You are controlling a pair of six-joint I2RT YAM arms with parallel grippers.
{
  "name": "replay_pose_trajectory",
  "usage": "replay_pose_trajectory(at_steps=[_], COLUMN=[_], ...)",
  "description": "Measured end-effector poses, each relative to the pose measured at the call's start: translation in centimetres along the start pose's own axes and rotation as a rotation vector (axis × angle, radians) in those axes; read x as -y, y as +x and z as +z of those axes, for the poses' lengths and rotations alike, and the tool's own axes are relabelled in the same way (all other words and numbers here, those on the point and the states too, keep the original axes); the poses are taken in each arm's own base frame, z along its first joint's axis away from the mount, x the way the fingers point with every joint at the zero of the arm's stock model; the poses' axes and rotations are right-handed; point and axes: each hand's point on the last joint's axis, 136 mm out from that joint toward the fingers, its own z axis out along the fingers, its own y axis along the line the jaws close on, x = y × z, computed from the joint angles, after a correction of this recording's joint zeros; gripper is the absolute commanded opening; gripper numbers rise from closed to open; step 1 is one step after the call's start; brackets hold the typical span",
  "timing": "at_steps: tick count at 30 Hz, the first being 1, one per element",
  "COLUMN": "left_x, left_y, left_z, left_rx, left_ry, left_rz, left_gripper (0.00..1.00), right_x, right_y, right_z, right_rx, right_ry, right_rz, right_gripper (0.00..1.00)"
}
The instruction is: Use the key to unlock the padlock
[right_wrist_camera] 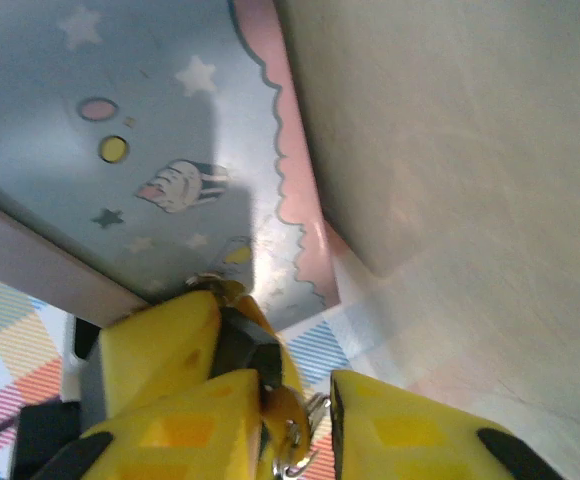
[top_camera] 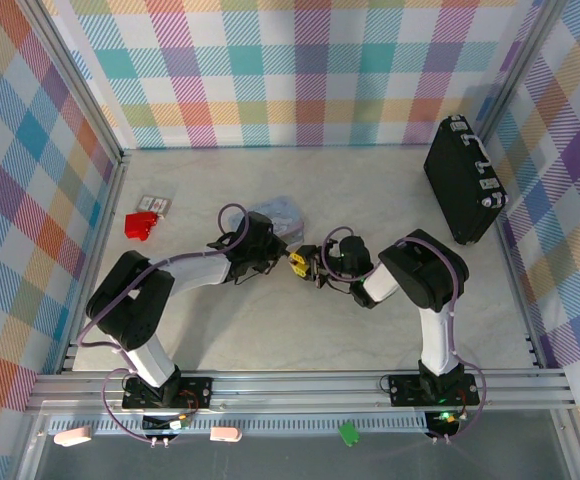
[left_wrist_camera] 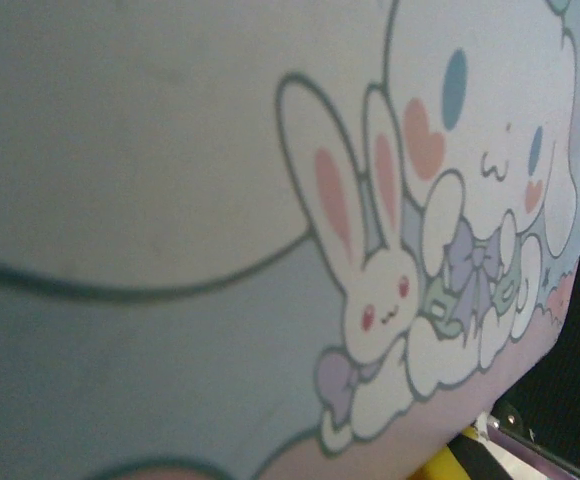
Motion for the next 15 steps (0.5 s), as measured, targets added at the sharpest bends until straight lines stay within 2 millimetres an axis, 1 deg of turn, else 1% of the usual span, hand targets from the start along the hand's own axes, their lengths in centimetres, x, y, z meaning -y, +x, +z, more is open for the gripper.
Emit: replay_pose_trajectory(at_steps=[3,7,9,11,15], left_x=[-0.1,0.0,0.1,0.2,0.2], left_y=[0.4,0.4,0.2,0.0,-0.5], left_z=[-0.5,-0.9,-1.0,-1.2,-1.8], left_rx=[-0.045,-0.078,-0.083,-0.086,-0.081], left_ry=[0.001,0.013,0.018,0.026,0.032], left_rz=[0.001,0.002,0.002,0.001,0.003], left_gripper=[0.0,0.0,0.0,0.0,0.0], right_x=[0.4,0.6,0.8,0.9,0.6], right_y=[0.7,1.5,1.6,1.6,1.8], right_z=[-0.7,-2.0,-2.6,-3.0,-3.9], right_rx=[-0.011,-0.022,-0.022,-0.021,-0.018], right_ry=[0.009,0.015,0.029,0.05,0.095], right_rz=[-0.016,-0.058,-0.096,-0.146,-0.317], right_gripper=[0.36,0.37,0.36,0.35,0.35])
